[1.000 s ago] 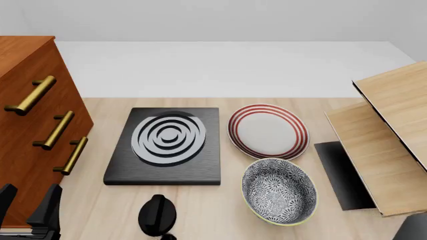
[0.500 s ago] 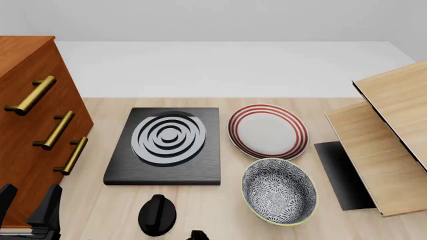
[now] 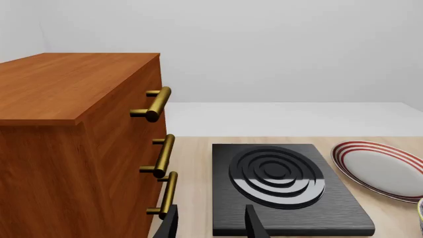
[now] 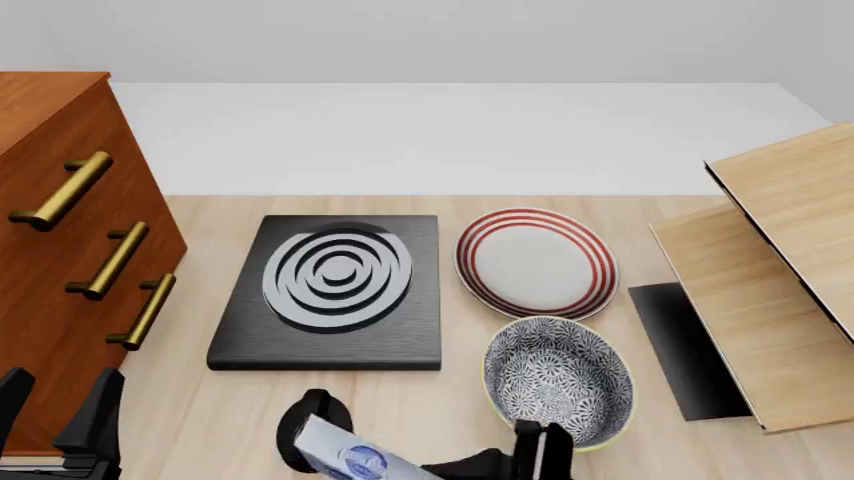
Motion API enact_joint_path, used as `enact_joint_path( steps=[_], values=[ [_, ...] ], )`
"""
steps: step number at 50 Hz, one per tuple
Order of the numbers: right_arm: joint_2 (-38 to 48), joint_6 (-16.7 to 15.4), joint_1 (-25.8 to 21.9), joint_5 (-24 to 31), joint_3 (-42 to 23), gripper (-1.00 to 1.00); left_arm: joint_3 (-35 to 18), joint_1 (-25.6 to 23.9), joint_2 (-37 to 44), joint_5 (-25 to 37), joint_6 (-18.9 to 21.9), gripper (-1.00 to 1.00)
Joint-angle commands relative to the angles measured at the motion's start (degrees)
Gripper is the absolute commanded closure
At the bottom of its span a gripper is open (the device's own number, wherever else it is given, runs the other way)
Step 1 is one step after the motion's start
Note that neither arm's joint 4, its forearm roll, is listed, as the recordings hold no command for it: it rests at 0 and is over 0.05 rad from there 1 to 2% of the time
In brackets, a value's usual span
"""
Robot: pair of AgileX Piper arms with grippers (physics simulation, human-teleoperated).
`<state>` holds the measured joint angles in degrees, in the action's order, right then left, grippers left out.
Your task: Pick up the cream cheese and put it in the bowl.
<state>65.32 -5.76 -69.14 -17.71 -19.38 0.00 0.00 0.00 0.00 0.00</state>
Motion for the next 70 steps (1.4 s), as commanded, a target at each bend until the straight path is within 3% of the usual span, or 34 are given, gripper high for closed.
enact_joint_path(
  steps=[1, 7, 11, 18, 31, 37, 49, 70],
  values=[
    [-14.8, -0.9, 4.6, 11.3, 2.7, 1.00, 0.0, 0.0, 0.0, 0.0, 0.0, -1.00],
    [-19.9, -1.1, 6.2, 16.8, 2.7, 1.00, 0.0, 0.0, 0.0, 0.0, 0.0, -1.00],
    [-27.6, -1.9, 9.0, 25.0, 2.6, 1.00, 0.0, 0.0, 0.0, 0.0, 0.0, -1.00],
    [-35.9, -2.9, 12.1, 34.7, 1.5, 1.00, 0.0, 0.0, 0.0, 0.0, 0.0, -1.00],
    [-45.8, -3.0, 17.5, 51.3, -3.0, 1.00, 0.0, 0.0, 0.0, 0.0, 0.0, -1.00],
    [-48.4, -2.7, 19.4, 56.5, -4.9, 1.00, 0.0, 0.0, 0.0, 0.0, 0.0, -1.00],
    [-50.2, -2.0, 22.7, 63.2, -7.3, 1.00, 0.0, 0.0, 0.0, 0.0, 0.0, -1.00],
    [-47.4, -3.2, 26.0, 64.0, -7.4, 1.00, 0.0, 0.0, 0.0, 0.0, 0.0, -1.00]
  ],
)
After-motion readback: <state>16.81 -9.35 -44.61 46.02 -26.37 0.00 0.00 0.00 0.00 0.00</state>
